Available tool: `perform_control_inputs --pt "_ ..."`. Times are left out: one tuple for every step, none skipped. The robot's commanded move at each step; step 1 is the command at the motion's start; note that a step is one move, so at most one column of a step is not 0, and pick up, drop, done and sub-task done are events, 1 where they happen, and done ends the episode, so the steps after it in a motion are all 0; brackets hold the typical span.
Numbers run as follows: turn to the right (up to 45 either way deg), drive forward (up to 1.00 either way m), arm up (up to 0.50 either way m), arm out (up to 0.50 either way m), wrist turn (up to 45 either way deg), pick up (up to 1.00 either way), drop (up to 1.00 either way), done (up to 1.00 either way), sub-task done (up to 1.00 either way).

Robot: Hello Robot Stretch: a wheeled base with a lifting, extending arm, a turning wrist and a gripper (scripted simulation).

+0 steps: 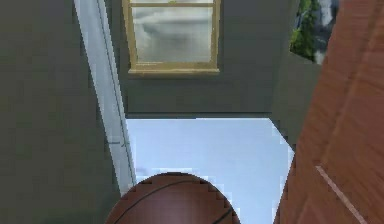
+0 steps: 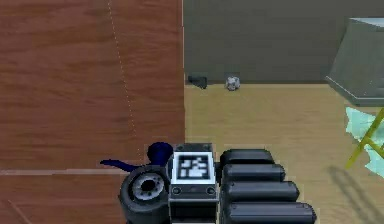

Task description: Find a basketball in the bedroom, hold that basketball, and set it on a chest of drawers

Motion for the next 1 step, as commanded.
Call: perform_control_inputs --pt "0.0 1.0 0.0 0.0 0.0 0.0 0.0 0.0 0.0"
